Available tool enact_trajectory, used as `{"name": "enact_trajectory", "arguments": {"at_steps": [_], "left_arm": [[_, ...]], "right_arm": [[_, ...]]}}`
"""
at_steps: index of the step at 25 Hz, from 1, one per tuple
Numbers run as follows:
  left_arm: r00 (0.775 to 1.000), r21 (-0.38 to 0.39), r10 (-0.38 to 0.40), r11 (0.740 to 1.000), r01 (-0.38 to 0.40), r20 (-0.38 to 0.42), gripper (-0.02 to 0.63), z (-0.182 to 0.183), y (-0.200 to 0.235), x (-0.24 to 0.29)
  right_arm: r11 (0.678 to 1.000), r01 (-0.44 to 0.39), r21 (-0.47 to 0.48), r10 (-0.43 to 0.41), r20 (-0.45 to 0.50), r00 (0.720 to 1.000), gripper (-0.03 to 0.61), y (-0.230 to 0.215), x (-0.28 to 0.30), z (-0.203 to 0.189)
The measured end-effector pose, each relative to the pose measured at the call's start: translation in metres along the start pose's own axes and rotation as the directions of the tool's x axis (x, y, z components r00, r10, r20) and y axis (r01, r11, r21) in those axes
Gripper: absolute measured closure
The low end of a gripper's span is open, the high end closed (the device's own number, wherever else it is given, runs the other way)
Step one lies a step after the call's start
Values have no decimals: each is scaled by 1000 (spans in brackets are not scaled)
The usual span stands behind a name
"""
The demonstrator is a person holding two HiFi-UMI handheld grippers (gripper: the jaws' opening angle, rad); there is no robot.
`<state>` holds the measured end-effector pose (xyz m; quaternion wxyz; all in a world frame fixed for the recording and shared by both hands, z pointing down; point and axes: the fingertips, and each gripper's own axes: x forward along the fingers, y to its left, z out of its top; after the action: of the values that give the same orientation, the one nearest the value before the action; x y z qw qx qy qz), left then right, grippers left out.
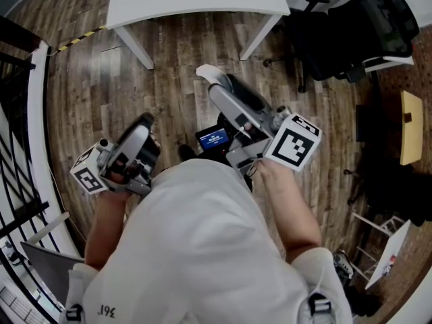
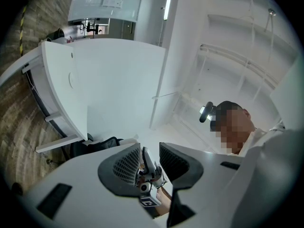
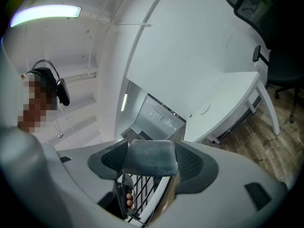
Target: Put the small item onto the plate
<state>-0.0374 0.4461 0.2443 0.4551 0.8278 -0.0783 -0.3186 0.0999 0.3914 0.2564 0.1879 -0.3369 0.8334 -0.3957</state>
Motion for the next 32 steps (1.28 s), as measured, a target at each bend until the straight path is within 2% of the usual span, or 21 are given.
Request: {"name": "enact_trajectory", "arguments": {"at_steps": [9, 17, 23, 32], "left_arm": [[999, -17, -1, 1000, 0, -40, 505, -7, 10, 10], [998, -18, 12, 1000, -13, -68, 505, -11, 38, 50], [998, 10, 41, 999, -41, -47, 505, 2, 75, 106], [998, 58, 55, 997, -57, 37, 505, 38, 117, 202]], "right_arm": [[999, 41, 18, -41, 31, 999, 276, -15, -12, 9], [997, 51, 66, -54, 45, 998, 276, -57, -20, 40], [997, 19, 80, -21, 19, 1000, 276, -104, -2, 95], [997, -42, 69, 48, -89, 995, 276, -154, 43, 188]]}}
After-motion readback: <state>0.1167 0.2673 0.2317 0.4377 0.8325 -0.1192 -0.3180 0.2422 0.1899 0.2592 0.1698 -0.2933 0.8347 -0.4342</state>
